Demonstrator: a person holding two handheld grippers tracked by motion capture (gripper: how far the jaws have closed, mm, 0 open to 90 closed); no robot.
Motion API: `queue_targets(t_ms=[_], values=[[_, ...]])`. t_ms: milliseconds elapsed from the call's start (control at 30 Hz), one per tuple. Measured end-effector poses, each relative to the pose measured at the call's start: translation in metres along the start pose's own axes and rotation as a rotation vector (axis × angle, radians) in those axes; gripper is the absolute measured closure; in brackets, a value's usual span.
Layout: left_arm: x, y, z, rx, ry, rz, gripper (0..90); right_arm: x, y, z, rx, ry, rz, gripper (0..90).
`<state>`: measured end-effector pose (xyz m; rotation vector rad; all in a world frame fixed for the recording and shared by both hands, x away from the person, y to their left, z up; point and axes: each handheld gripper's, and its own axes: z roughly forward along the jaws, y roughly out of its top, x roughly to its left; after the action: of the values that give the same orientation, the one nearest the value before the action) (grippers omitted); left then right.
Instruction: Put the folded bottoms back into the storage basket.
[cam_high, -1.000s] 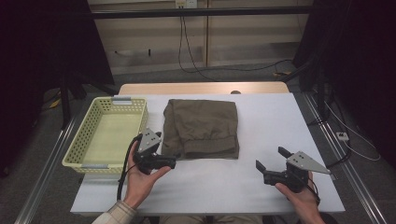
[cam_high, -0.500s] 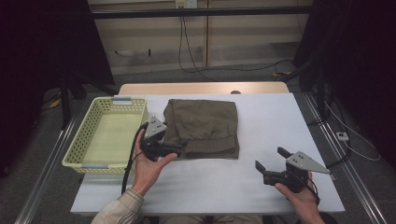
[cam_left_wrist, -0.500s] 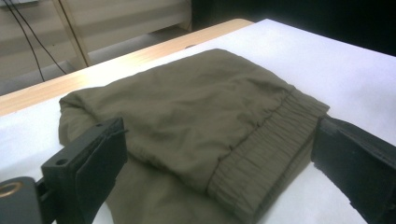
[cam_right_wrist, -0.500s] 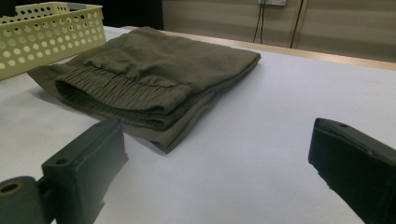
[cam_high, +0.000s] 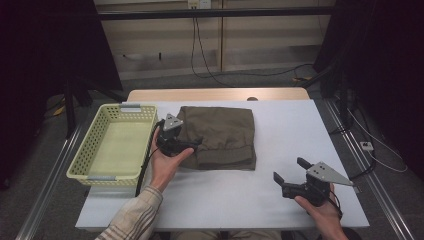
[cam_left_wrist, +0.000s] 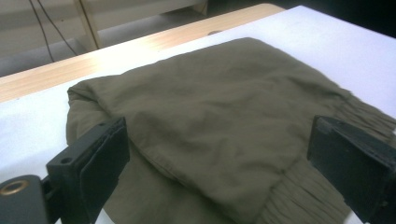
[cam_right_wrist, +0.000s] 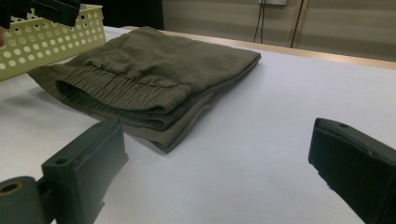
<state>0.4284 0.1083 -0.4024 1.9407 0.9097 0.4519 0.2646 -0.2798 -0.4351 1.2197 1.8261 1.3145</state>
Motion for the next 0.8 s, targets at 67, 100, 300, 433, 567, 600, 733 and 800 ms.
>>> queue_targets(t_ms=[67, 100, 300, 433, 567, 600, 733, 800], values=[[0.002, 0.003, 0.007, 0.01, 0.004, -0.006, 6.1, 0.0, 0.0, 0.0, 0.0, 0.002, -0.001, 3.9], [0.004, 0.003, 0.01, 0.011, -0.001, -0.014, 6.8, 0.0, 0.0, 0.0, 0.0, 0.002, -0.001, 3.9], [0.011, 0.013, 0.023, 0.028, 0.015, -0.031, 7.8, 0.0, 0.0, 0.0, 0.0, 0.0, -0.002, 3.8], [0.016, 0.019, 0.031, 0.026, 0.033, -0.05, 7.6, 0.0, 0.0, 0.0, 0.0, 0.002, -0.001, 3.8], [0.021, 0.021, 0.038, 0.043, 0.034, -0.08, 7.6, 0.0, 0.0, 0.0, 0.001, 0.003, -0.001, 3.8], [0.023, 0.021, 0.04, 0.057, 0.037, -0.085, 7.6, 0.0, 0.0, 0.0, 0.001, 0.003, -0.001, 3.8], [0.032, 0.018, 0.053, 0.105, 0.056, -0.097, 9.1, 0.0, 0.0, 0.0, 0.002, 0.004, -0.002, 3.8], [0.035, 0.016, 0.055, 0.127, 0.049, -0.101, 10.6, 0.0, 0.0, 0.0, 0.002, 0.004, -0.001, 3.8]])
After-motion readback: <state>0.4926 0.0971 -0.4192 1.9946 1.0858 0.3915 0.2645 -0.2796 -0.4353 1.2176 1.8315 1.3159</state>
